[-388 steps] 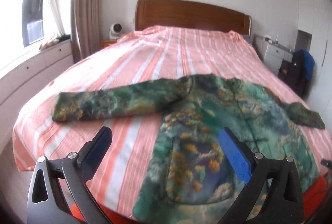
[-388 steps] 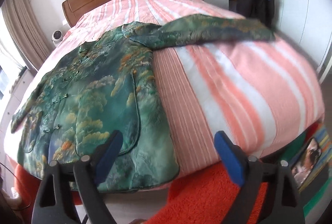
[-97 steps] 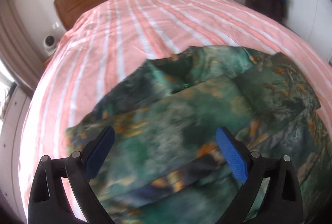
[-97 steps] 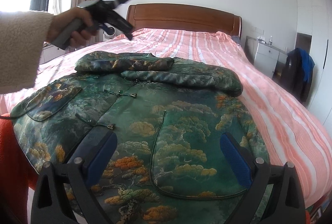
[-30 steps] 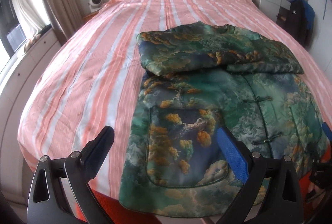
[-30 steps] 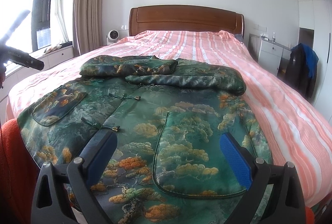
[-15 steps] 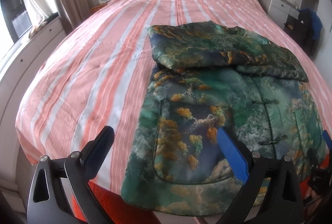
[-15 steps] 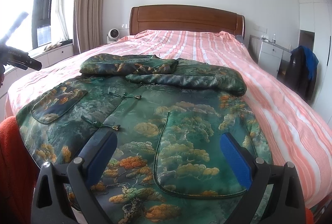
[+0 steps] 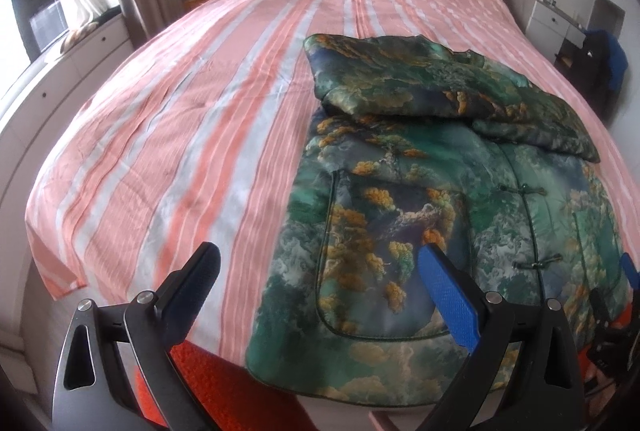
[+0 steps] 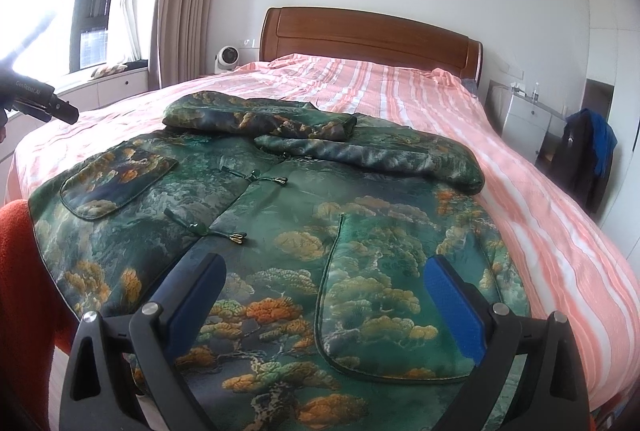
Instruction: Fold large clothes
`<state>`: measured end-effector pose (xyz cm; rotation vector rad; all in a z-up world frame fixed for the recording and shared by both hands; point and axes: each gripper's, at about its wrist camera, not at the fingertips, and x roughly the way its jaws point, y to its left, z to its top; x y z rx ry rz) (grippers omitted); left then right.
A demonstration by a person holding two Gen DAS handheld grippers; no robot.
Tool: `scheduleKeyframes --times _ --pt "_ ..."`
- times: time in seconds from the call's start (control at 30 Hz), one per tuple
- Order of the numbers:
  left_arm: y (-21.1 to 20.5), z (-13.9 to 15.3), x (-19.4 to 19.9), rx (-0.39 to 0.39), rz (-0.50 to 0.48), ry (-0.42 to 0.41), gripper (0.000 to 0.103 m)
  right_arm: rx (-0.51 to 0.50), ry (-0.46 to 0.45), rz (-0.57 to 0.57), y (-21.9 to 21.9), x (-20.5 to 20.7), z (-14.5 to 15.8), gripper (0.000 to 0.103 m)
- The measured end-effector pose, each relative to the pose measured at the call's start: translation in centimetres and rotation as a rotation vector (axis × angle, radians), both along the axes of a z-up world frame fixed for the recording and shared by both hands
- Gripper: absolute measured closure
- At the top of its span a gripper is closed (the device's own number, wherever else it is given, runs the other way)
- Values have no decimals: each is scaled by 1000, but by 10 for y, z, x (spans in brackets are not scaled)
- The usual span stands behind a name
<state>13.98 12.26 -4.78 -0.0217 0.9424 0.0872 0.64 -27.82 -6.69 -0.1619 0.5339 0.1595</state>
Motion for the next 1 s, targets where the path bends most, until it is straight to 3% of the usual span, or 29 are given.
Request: scheduleKeyframes --times 1.0 --pt "-7 3 -11 25 -13 -12 3 -23 -6 19 6 -2 0 4"
